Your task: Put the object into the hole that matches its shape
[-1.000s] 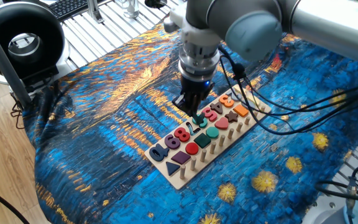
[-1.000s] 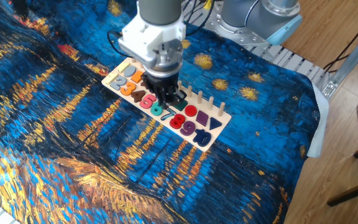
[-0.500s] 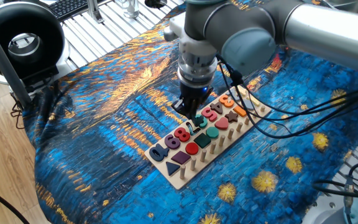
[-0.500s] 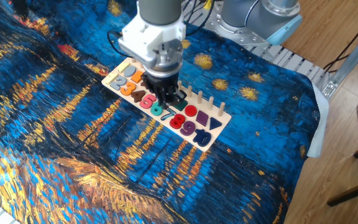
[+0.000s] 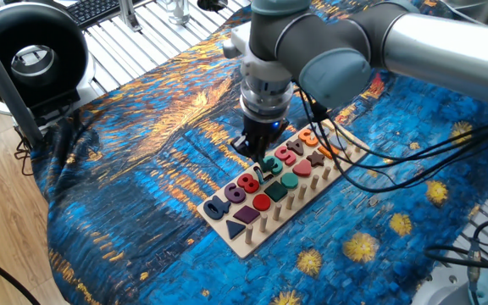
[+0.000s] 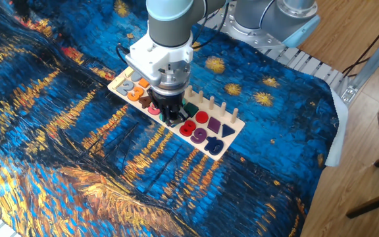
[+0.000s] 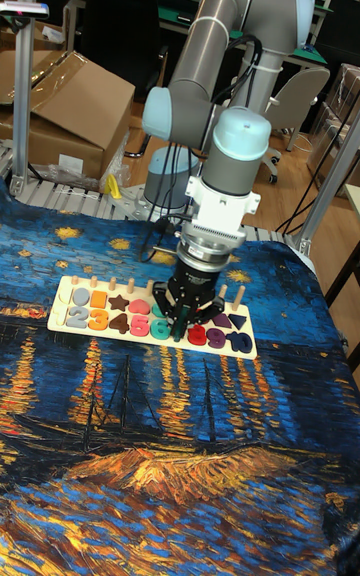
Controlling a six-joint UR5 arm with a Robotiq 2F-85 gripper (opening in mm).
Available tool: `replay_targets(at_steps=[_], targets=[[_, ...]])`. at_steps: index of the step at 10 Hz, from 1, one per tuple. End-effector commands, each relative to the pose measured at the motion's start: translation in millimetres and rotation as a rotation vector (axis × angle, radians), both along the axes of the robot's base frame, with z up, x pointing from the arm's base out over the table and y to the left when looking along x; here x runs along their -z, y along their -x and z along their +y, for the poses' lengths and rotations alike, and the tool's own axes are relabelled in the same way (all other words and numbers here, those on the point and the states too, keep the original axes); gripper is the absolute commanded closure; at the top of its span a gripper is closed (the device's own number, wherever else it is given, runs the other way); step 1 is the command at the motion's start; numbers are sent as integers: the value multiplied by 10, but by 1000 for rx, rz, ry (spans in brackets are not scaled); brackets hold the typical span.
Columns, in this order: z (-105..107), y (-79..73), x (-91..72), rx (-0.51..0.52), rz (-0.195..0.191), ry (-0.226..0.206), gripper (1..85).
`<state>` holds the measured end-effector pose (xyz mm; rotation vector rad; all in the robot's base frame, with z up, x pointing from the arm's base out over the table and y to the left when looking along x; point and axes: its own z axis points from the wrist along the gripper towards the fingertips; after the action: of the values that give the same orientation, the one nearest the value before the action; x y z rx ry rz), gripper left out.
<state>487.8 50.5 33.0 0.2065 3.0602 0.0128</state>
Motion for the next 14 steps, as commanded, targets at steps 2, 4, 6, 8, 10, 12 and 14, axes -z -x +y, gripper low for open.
replay_targets(at_steps=[2,4,6,8,10,12,14], targets=[[39,-9,-4,62,-6,-18,840],[19,3,71,59,-21,-15,840],[25,33,132,63,-28,-8,840],[43,69,142,65,-24,-14,840],[64,109,151,65,-23,-15,840],[72,142,165,63,-24,-15,840],[64,173,171,60,-23,-14,840]])
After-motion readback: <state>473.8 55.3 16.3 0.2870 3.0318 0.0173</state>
